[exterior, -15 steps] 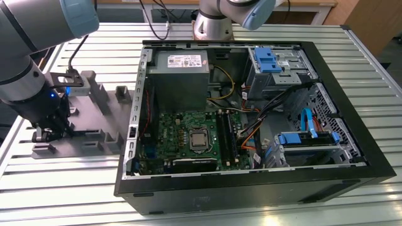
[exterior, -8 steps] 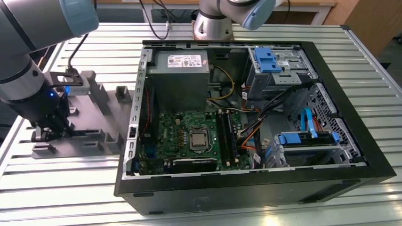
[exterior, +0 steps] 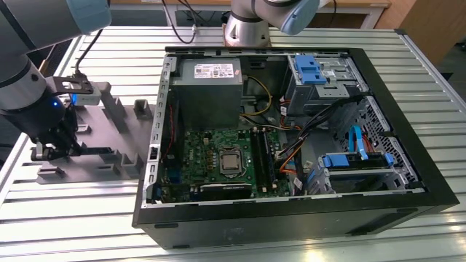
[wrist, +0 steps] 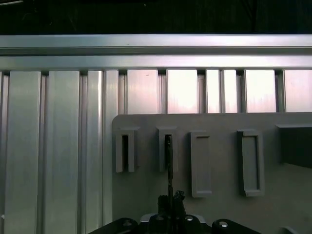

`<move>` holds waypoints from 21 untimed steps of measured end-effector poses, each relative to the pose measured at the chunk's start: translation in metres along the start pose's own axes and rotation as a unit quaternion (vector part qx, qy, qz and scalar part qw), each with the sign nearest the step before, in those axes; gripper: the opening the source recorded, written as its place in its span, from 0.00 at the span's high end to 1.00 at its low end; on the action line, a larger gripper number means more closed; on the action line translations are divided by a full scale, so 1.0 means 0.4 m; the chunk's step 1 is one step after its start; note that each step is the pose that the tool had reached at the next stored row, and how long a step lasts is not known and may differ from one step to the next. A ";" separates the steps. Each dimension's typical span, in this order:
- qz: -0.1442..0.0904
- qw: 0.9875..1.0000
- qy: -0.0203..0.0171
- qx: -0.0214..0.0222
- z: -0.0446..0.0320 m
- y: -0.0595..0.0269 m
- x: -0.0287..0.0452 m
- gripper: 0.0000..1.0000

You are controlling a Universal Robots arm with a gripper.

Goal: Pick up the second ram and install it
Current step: 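Pick up the second ram and move it above second insertion slot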

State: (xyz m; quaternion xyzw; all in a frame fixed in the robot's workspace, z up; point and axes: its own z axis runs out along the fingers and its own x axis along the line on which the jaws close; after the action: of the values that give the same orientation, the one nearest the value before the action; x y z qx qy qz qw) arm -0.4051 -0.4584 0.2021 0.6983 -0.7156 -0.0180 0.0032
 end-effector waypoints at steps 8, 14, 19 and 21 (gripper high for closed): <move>0.000 1.000 0.000 0.000 -0.001 0.000 0.000 0.86; 0.000 1.000 0.000 0.000 -0.009 0.000 0.000 0.86; 0.000 1.000 0.000 0.000 -0.026 0.001 0.000 0.86; 0.000 1.000 0.000 0.000 -0.035 0.001 -0.001 0.86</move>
State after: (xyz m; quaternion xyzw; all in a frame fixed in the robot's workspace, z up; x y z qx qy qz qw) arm -0.4052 -0.4585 0.2160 0.6983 -0.7156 -0.0180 0.0033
